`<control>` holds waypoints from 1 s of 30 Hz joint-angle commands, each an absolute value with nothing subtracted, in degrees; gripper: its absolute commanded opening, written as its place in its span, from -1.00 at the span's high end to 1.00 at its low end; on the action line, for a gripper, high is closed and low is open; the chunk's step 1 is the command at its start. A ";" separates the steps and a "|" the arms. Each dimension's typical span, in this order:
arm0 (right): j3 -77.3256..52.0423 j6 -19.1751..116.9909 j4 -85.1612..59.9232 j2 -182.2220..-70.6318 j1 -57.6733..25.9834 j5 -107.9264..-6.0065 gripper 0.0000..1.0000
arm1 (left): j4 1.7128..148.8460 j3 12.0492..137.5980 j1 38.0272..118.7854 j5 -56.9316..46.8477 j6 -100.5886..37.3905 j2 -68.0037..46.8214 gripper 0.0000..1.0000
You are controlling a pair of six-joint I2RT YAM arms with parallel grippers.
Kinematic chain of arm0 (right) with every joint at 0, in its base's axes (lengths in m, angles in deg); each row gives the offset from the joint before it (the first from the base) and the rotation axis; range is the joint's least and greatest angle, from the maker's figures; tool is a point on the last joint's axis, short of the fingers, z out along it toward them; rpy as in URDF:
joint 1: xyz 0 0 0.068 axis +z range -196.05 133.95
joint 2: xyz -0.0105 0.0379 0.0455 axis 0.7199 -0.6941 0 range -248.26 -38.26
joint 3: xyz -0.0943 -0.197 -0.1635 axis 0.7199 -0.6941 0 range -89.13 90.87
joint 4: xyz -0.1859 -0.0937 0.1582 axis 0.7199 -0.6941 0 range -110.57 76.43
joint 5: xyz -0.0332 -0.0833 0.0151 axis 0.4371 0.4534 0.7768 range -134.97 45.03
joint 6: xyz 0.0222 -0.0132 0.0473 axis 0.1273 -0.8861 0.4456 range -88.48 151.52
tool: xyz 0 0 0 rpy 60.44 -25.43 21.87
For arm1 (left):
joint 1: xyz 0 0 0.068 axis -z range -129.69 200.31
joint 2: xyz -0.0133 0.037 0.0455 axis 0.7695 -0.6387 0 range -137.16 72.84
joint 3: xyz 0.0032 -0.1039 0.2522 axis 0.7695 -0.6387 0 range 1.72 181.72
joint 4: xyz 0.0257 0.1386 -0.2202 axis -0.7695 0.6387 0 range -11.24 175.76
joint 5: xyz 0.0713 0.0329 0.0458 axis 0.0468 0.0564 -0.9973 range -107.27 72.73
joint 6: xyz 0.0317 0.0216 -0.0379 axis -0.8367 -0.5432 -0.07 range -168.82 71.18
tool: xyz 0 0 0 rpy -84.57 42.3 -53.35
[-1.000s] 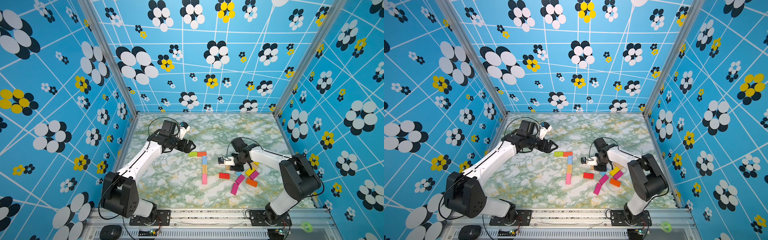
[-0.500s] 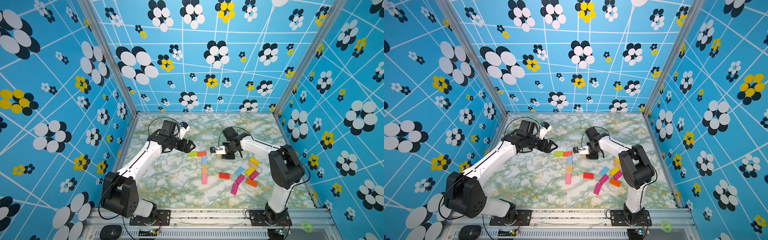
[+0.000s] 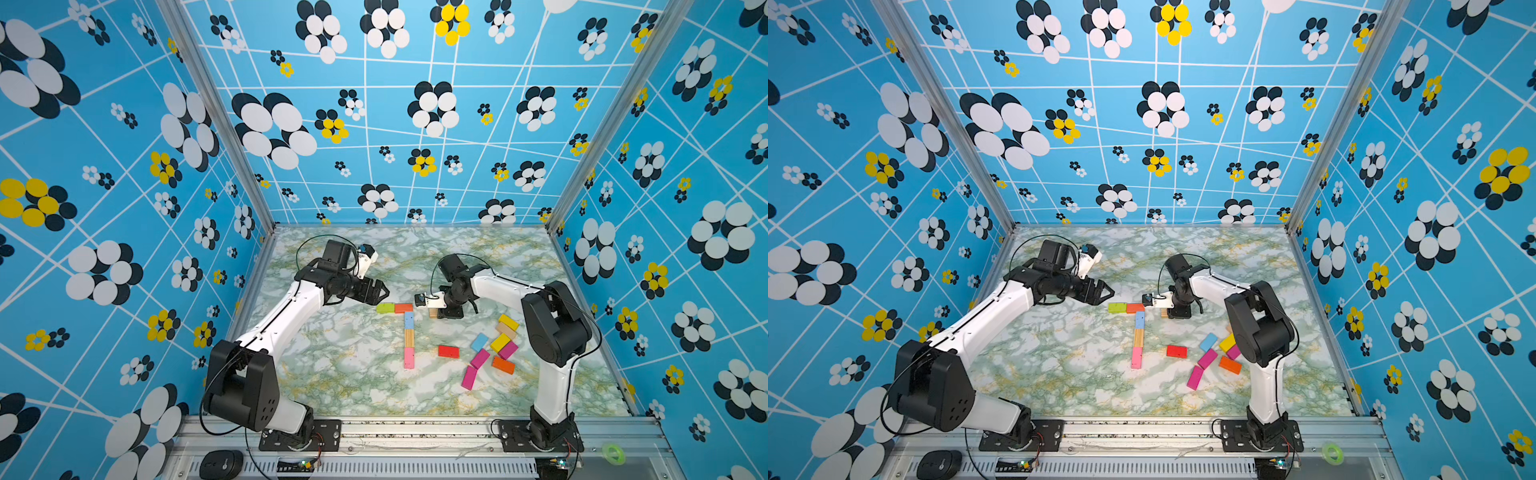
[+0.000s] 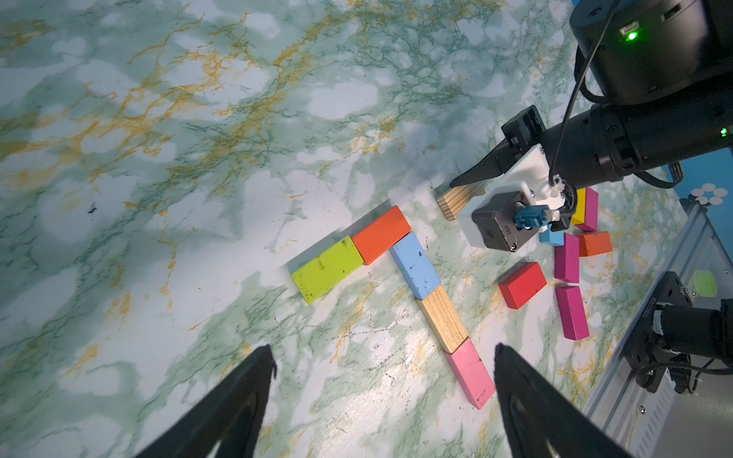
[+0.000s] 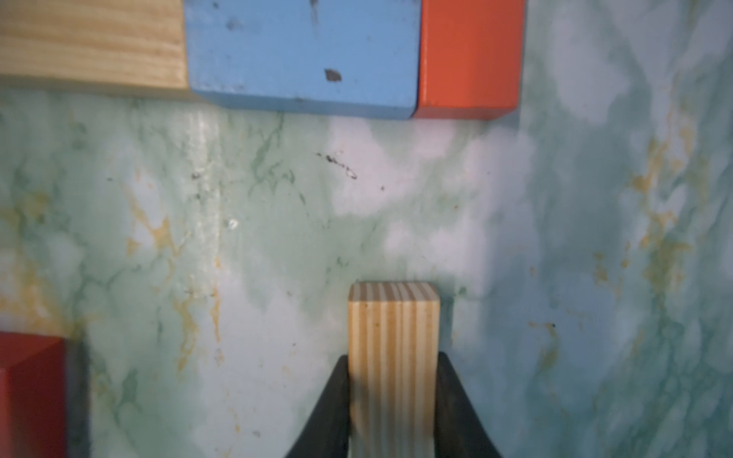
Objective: Assemble the number 7 with building blocks
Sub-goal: Place the building block at the center of the board.
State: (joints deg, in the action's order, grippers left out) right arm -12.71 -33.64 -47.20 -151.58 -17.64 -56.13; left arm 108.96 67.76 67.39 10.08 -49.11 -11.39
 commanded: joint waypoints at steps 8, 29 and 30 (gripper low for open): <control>-9.79 -30.93 -46.94 -154.79 -16.89 -57.71 0.61 | 109.72 67.47 66.98 9.89 -50.23 -12.25 -0.80; -7.34 -29.48 -48.77 -157.72 -16.16 -57.45 0.24 | 109.96 67.74 66.98 10.15 -50.23 -12.73 -0.80; -7.62 -29.41 -48.48 -157.55 -16.16 -57.45 0.14 | 109.97 67.72 66.95 10.15 -50.27 -12.69 -0.80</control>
State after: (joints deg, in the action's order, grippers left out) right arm -7.53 -30.34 -46.10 -155.56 -16.64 -57.31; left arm 108.96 67.76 67.39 10.10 -49.11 -12.07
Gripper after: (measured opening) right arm 0.401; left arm 0.899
